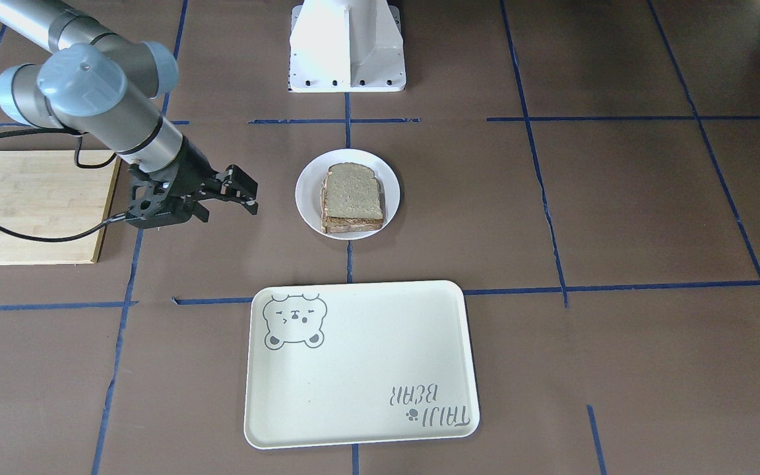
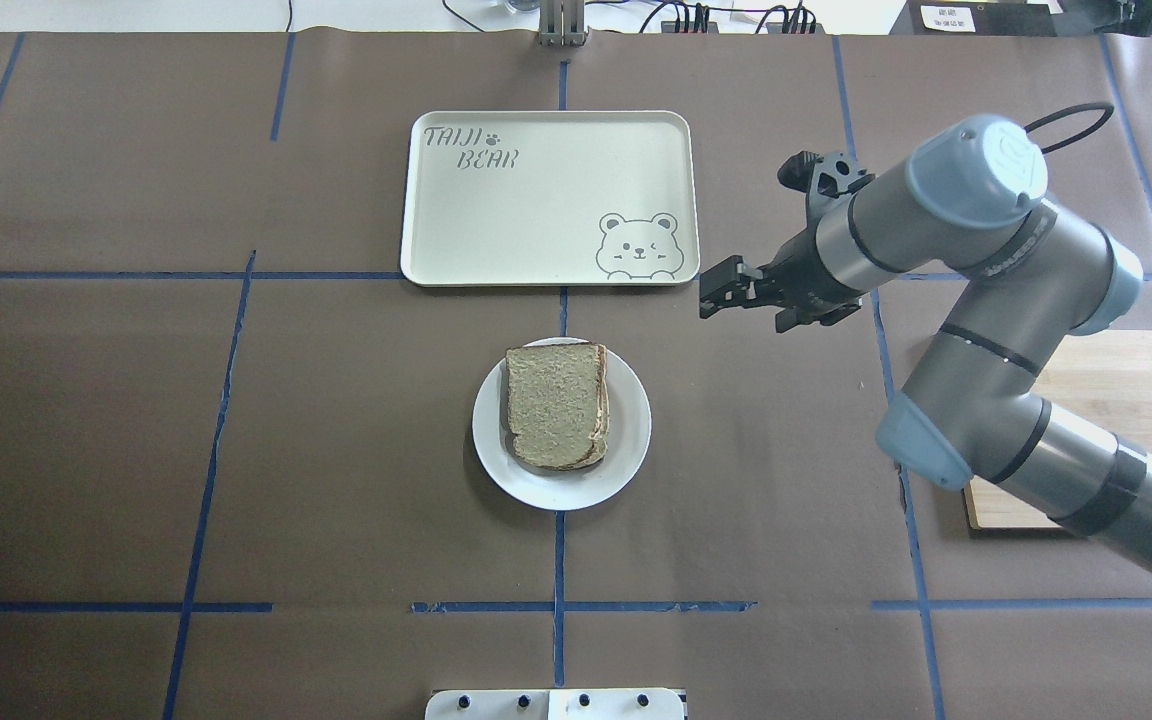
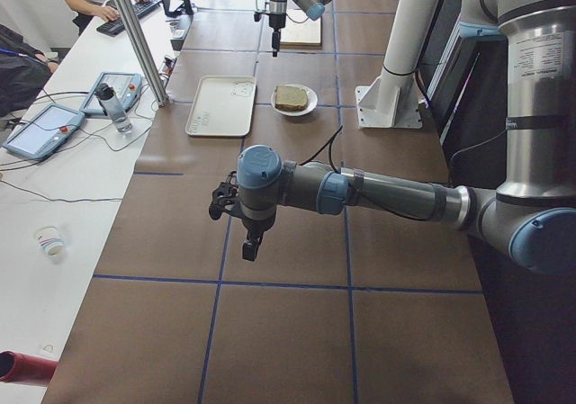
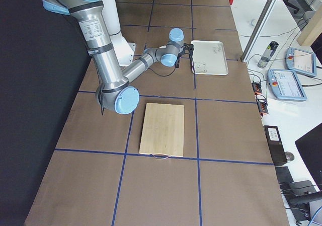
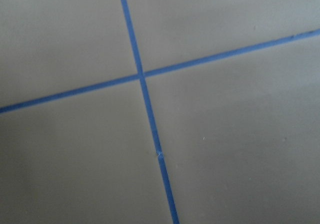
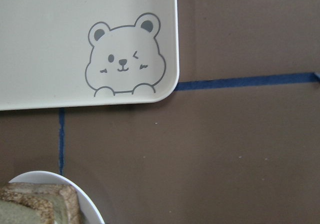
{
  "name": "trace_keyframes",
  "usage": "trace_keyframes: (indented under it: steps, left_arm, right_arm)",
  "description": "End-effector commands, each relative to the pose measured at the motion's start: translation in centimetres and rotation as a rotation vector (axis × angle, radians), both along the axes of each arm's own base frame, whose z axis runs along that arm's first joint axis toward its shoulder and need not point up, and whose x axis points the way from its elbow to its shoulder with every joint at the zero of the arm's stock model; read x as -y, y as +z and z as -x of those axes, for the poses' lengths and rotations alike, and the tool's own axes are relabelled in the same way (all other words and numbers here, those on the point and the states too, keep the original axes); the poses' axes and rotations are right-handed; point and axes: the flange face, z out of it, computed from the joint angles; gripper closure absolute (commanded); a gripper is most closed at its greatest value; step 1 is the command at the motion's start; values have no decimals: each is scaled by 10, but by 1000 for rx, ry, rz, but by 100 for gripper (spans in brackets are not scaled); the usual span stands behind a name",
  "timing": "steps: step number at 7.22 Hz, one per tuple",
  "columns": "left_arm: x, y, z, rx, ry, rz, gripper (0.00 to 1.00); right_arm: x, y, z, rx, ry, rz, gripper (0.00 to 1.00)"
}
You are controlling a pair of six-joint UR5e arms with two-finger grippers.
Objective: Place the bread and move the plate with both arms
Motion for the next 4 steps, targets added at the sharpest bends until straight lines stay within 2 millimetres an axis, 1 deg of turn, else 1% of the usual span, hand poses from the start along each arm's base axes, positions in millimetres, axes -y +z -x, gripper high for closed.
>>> trace_keyframes:
  steps: [1,2,3,4]
  left_arm:
    - [6,-26,-5,-27,-19,-41,0]
    - [6,-31,-13,-34,-6,-104,0]
    - [7,-35,-25,-52,22,-121,0]
    - [8,-44,-49,-125,81,-115,0]
  right_arm:
    - [18,21,-70,-119,-97,-63,0]
    - [19,30,-111,-191,-147,-98,0]
    - [13,59,-163,-252,-204,-151,0]
    - [4,94,-207,-289,-256,-207,0]
